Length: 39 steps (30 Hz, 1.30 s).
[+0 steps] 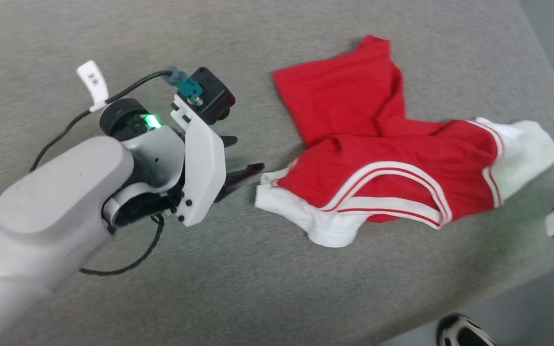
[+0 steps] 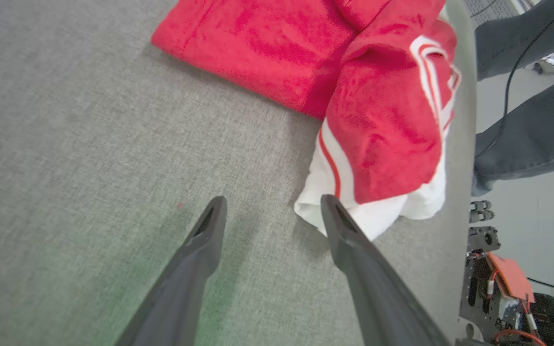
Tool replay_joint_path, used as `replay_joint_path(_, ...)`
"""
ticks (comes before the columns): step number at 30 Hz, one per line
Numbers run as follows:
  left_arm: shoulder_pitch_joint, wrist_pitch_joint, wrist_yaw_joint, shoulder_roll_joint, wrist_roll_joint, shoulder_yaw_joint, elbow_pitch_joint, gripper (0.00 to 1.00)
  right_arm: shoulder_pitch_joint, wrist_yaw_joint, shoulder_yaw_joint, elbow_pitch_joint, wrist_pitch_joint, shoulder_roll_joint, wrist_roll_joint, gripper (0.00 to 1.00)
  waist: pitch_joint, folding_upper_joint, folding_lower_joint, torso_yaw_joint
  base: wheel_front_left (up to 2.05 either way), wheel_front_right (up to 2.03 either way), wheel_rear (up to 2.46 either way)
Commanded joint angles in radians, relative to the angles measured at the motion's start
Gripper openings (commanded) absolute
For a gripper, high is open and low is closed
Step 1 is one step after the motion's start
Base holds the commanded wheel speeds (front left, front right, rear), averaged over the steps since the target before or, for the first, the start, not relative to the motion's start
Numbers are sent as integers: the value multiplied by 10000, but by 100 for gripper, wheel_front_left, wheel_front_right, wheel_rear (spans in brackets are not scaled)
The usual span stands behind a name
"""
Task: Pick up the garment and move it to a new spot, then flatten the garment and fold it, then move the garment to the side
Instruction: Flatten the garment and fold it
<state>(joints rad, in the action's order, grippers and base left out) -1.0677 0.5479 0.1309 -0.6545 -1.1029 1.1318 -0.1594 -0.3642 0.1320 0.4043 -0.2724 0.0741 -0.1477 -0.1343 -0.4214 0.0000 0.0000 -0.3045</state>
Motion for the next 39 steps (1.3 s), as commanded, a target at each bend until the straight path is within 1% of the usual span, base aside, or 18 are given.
replay_joint_path(1, -280, 133, -10, 13, -66, 291, -244, 100, -107, -24, -139, -43, -144, 99, -83, 100, -331, 0, 0, -503, 0, 0, 0)
replay_joint_path(3, -569, 170, -10, -23, -53, 739, -452, 100, -101, -24, -284, -75, -265, 159, -94, 100, -428, 0, 0, -719, 0, 0, 0)
replay_joint_path(5, -648, 211, -10, -100, -282, 1016, -611, 100, -54, -24, -325, -113, -365, 224, -133, 100, -471, 0, 0, -866, 0, 0, 0)
replay_joint_path(9, -675, 195, -10, -233, -282, 1375, -508, 100, 40, -24, -334, -151, -513, 258, -170, 100, -533, 0, 0, -981, 0, 0, 0)
replay_joint_path(12, -665, 256, -10, -250, -197, 1466, -385, 100, 21, -24, -317, -143, -557, 282, -193, 100, -582, 0, 0, -998, 0, 0, 0)
replay_joint_path(18, -502, 609, -10, -120, -428, 1516, 129, 100, -177, -24, -370, -264, -631, 292, -267, 100, -644, 0, 0, -935, 0, 0, 0)
replay_joint_path(22, -286, 1012, -10, -111, -12, 1544, 352, 100, -273, -24, -549, -381, -701, 311, -332, 100, -684, 0, 0, -911, 0, 0, 0)
replay_joint_path(23, -254, 992, -10, -103, -56, 1546, 352, 97, -294, -24, -570, -399, -721, 298, -347, 100, -686, 0, 0, -903, 0, 0, 0)
replay_joint_path(24, -239, 1044, -10, -85, -21, 1547, 389, 84, -309, -24, -593, -412, -745, 273, -357, 100, -695, 0, 0, -894, 0, 0, 0)
replay_joint_path(27, -192, 1209, -10, -128, 233, 1547, 548, 18, -359, -24, -631, -447, -788, 217, -390, 100, -716, 0, 0, -869, 0, 0, 0)
replay_joint_path(28, -166, 1261, -10, -146, 165, 1544, 566, 0, -367, -24, -635, -452, -803, 200, -394, 100, -711, 0, 0, -855, 0, 0, 0)
replay_joint_path(34, -322, 1246, -10, -156, -80, 1517, 644, 0, -316, -24, -601, -530, -833, 124, -398, 100, -604, 0, 0, -684, 0, 0, 0)
replay_joint_path(39, -709, 619, -10, -285, 6, 1490, 530, 0, -316, -24, -626, -562, -784, 53, -361, 100, -446, 0, 0, -485, 0, 0, 0)
